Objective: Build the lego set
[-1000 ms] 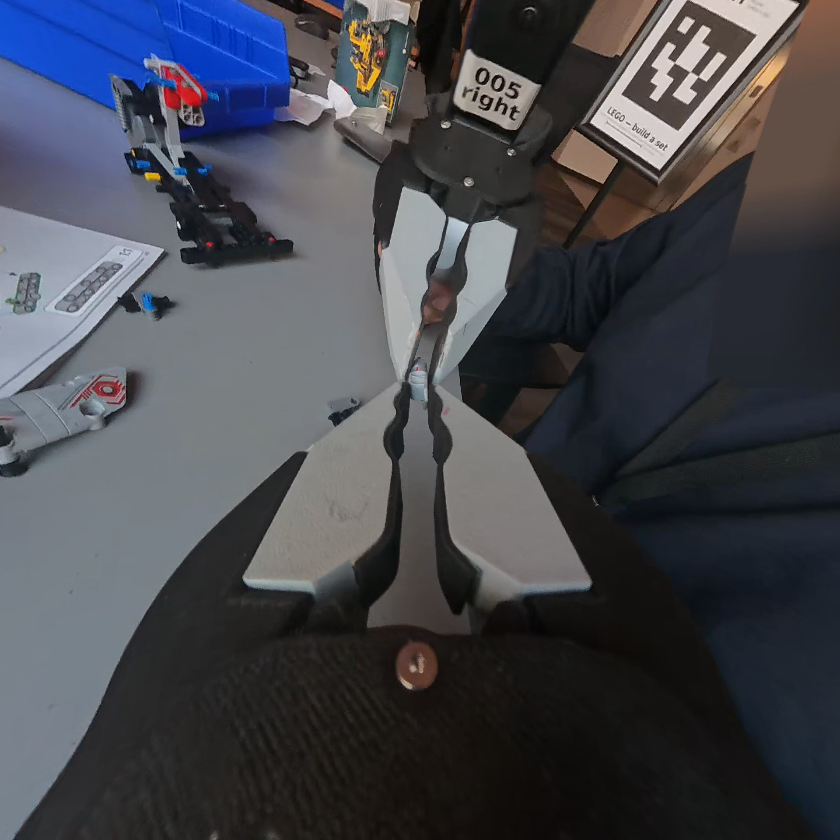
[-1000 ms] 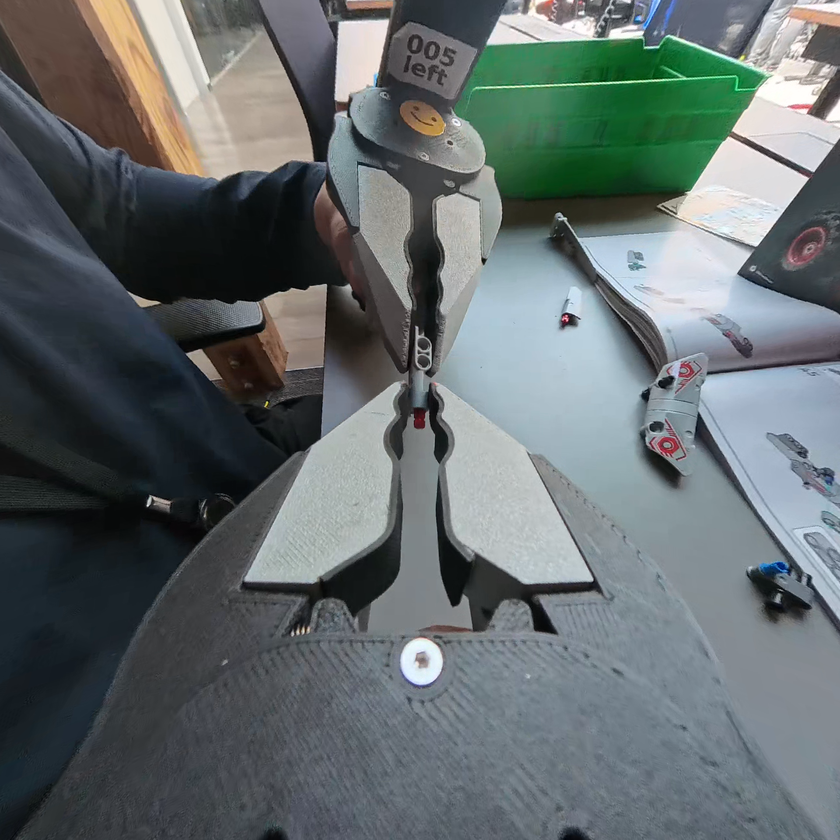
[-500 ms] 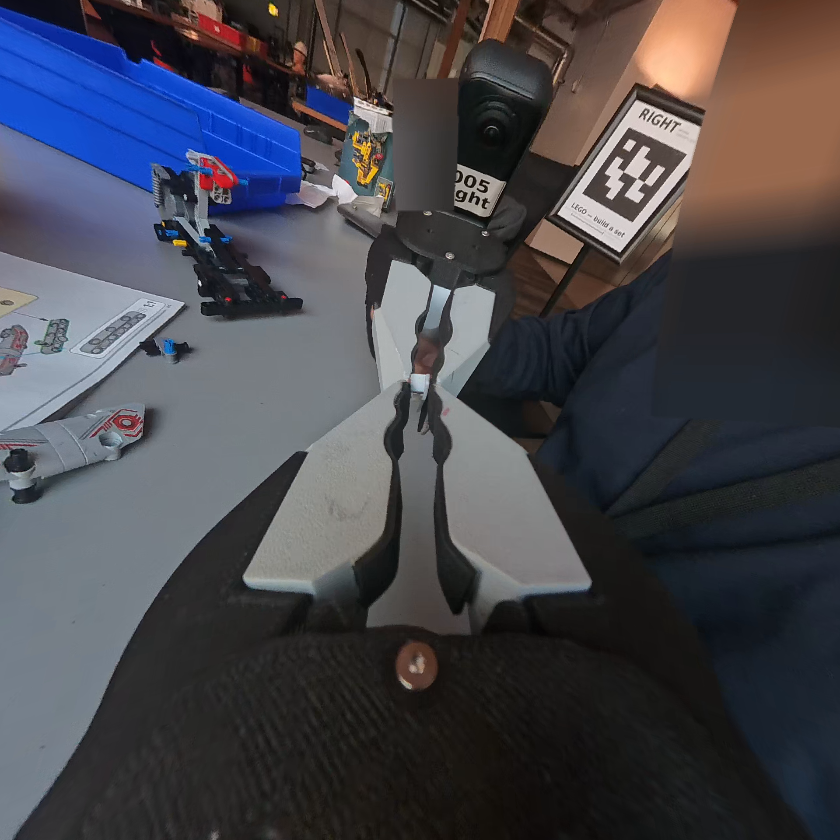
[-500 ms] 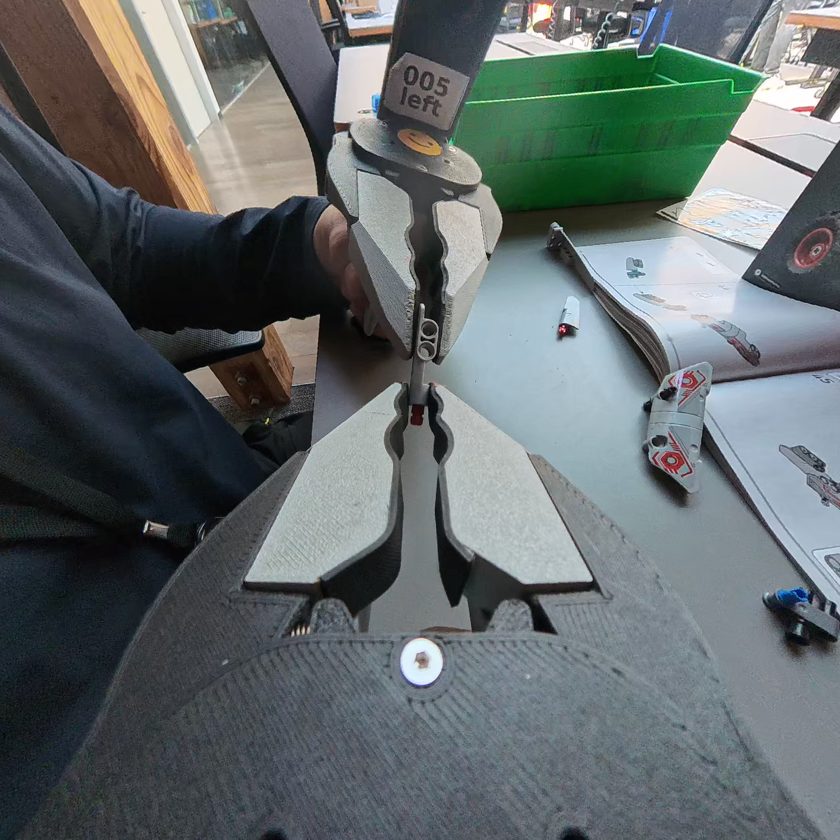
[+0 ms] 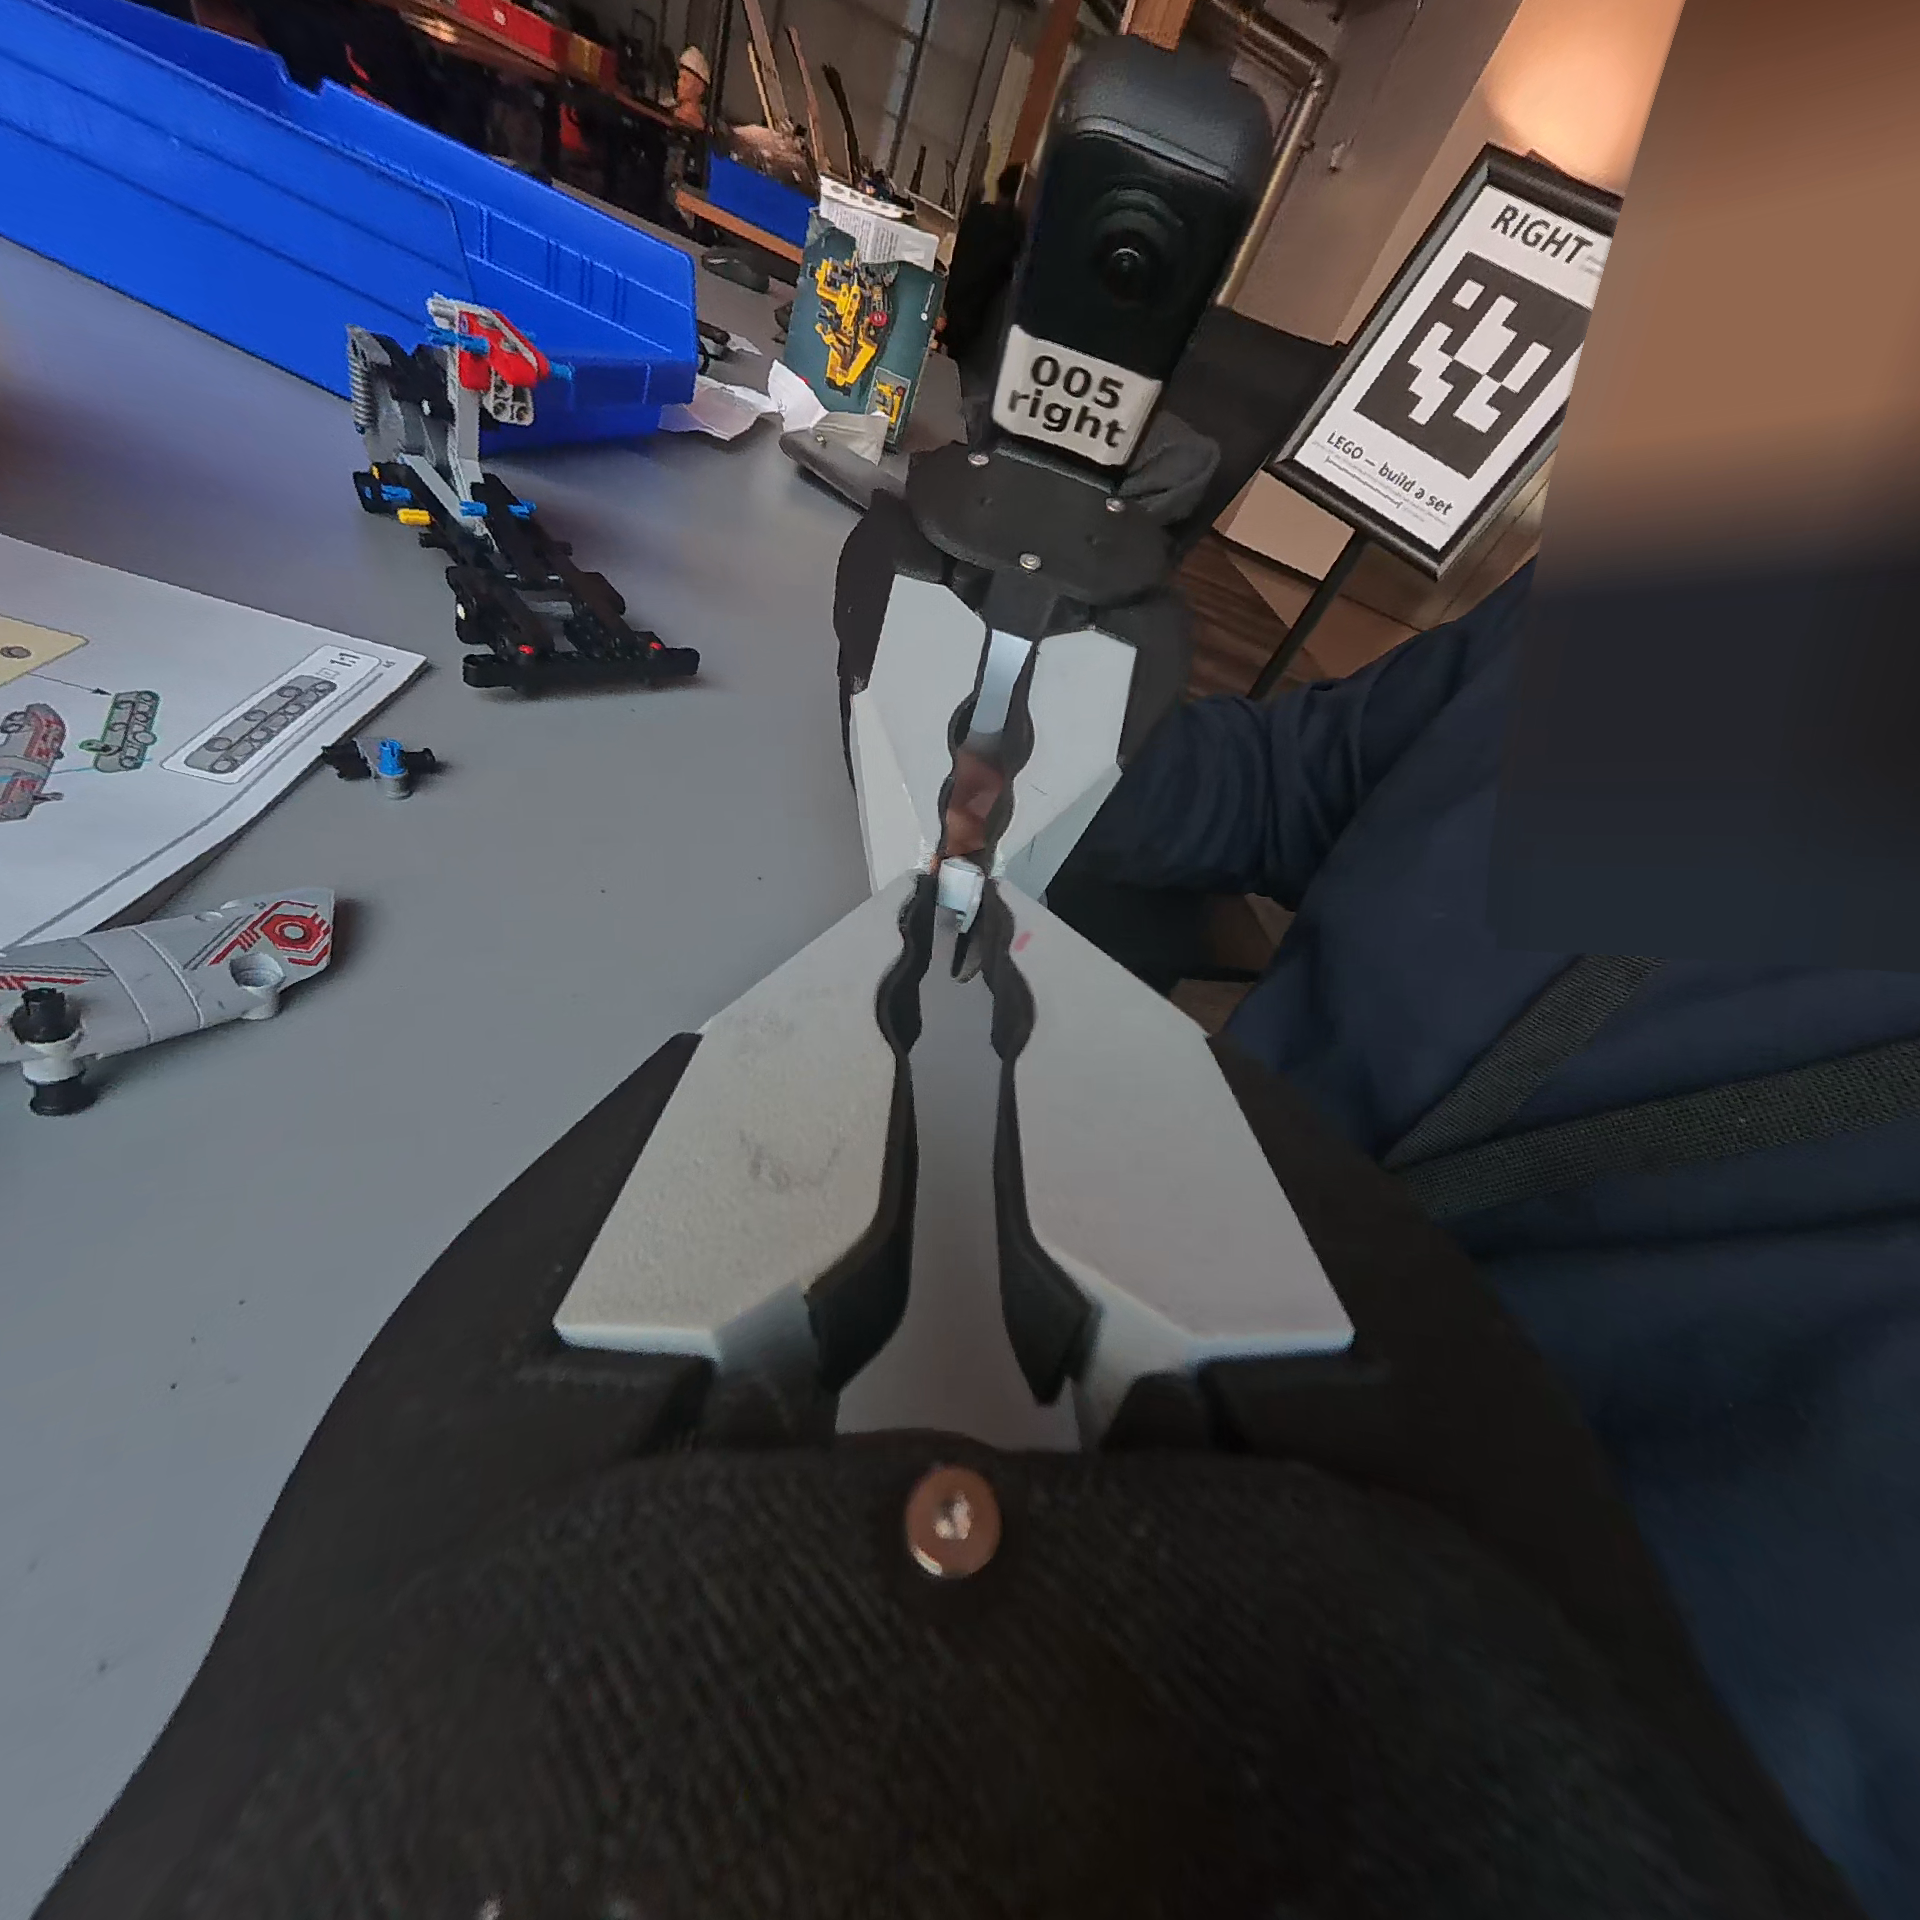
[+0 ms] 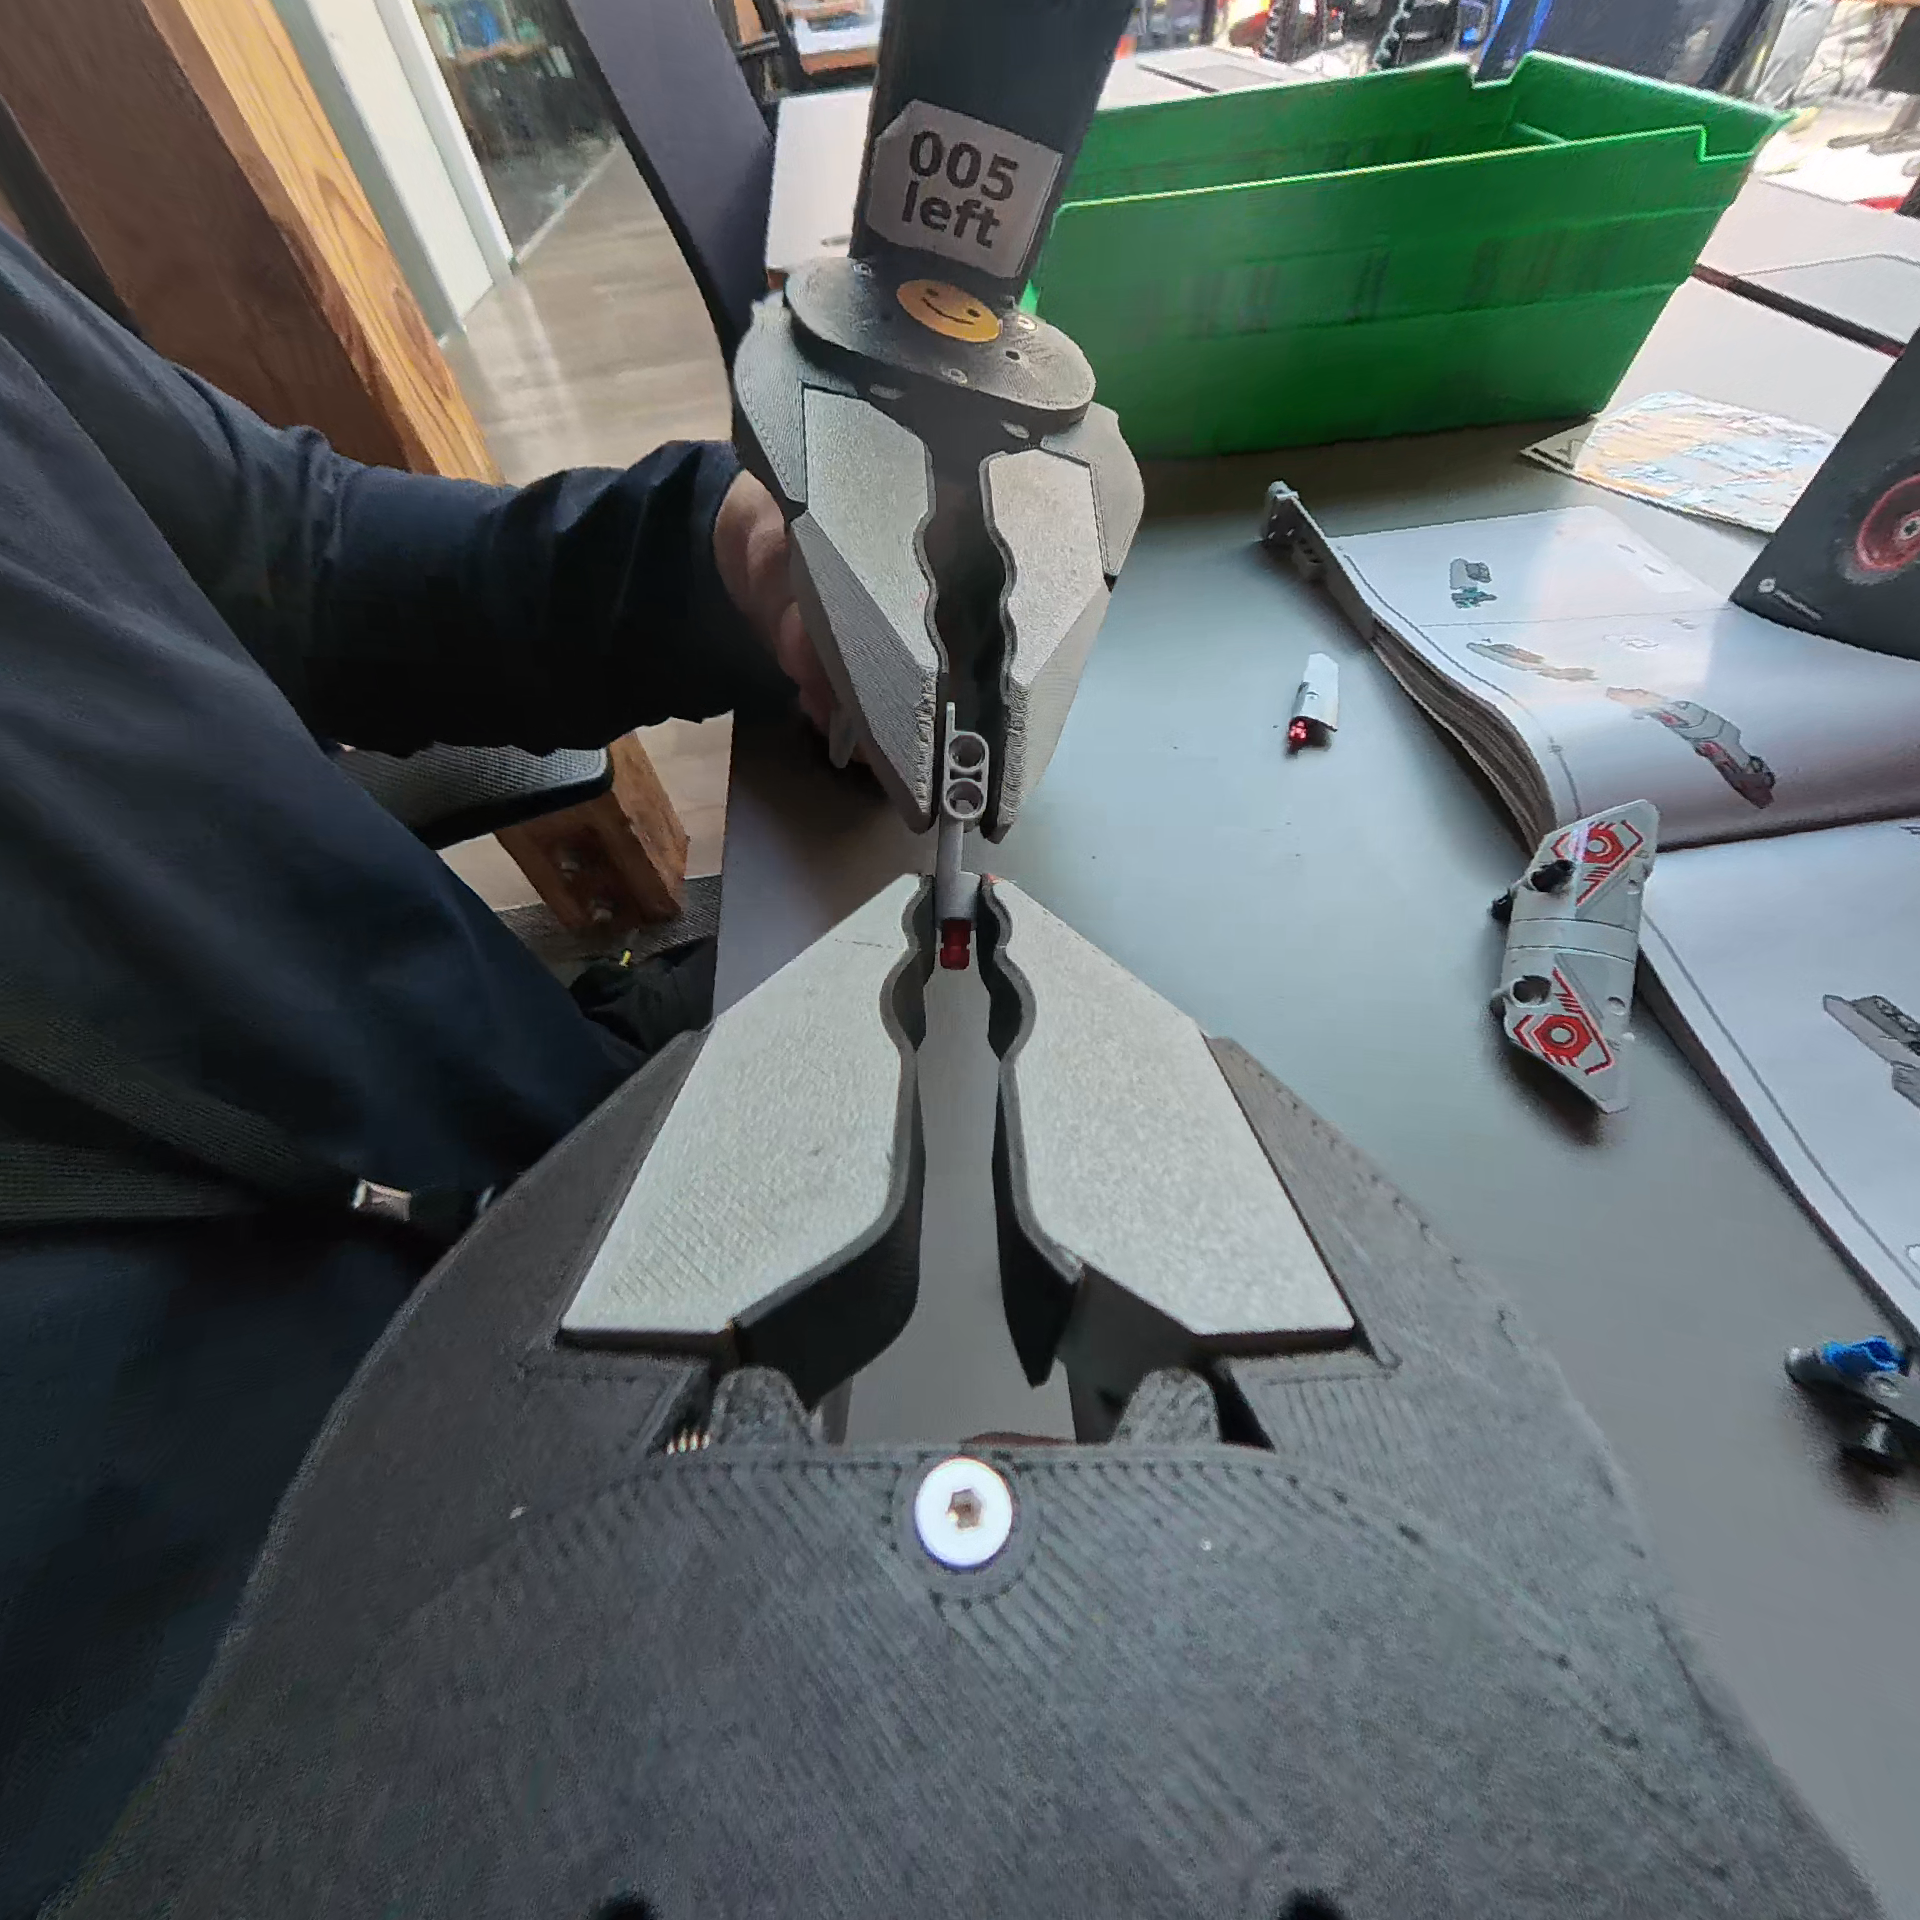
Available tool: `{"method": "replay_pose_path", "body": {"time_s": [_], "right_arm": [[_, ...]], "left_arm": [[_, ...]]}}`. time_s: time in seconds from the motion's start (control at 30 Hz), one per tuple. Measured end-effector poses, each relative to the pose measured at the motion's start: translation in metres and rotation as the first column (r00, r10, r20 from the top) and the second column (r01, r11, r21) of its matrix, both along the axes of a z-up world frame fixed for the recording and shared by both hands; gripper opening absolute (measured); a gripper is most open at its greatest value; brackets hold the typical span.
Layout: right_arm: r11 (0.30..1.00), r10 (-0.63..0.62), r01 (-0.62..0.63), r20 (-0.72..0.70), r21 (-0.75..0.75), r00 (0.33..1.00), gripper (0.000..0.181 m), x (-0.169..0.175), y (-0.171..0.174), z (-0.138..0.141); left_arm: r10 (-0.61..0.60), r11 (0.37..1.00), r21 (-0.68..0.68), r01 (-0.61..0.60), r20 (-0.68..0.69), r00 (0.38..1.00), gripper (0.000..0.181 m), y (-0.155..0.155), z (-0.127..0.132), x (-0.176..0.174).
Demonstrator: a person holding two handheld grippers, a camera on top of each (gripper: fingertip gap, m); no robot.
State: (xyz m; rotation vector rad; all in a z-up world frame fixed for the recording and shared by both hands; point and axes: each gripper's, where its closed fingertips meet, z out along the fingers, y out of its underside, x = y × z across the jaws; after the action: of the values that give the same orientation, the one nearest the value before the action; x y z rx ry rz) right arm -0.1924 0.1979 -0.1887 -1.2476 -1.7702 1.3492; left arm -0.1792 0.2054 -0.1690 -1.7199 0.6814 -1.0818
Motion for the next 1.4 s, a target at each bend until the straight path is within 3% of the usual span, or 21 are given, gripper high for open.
{"method": "replay_pose_path", "body": {"time_s": [0.87,1.0,1.13,1.27,1.4], "right_arm": [[0.989,0.023,-0.022,0.005,-0.148,1.000,0.004,0.000,0.000,0.004],[0.993,-0.040,0.051,0.100,-0.109,0.994,0.014,0.014,0.026,-0.005],[0.984,-0.139,0.167,0.327,-0.061,0.935,0.019,0.040,0.054,-0.039],[0.973,-0.139,0.206,0.447,-0.105,0.884,0.027,0.042,0.046,-0.058],[0.976,-0.182,0.214,0.444,-0.023,0.877,0.024,0.034,0.041,-0.062]], "left_arm": [[0.014,1.000,0.019,-0.015,0.044,0.999,0.004,0.003,0.007,-0.002],[0.016,0.998,-0.065,-0.020,-0.065,0.998,0.004,0.004,-0.013,-0.011],[-0.013,0.983,-0.186,-0.003,-0.087,0.996,0.004,0.002,-0.026,-0.018],[-0.015,0.957,-0.290,-0.007,-0.075,0.997,0.004,0.006,-0.036,-0.021],[-0.028,0.929,-0.370,0.006,-0.053,0.998,0.004,0.008,-0.042,-0.021]]}}
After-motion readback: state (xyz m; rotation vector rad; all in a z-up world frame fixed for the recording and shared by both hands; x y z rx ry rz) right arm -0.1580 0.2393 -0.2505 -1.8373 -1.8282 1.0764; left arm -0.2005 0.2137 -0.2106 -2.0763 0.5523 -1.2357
